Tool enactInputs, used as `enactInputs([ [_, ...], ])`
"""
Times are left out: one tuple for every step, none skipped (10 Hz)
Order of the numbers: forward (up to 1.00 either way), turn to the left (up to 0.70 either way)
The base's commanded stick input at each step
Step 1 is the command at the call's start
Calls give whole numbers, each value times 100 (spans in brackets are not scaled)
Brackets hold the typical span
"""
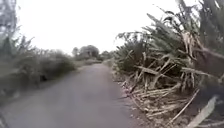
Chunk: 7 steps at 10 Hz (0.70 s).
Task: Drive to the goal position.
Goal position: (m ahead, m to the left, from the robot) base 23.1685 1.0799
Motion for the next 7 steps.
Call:
enactInputs([
  [100, 0],
  [100, 0],
  [100, 0],
  [100, 0],
  [100, 0],
  [100, 0],
  [100, 0],
])
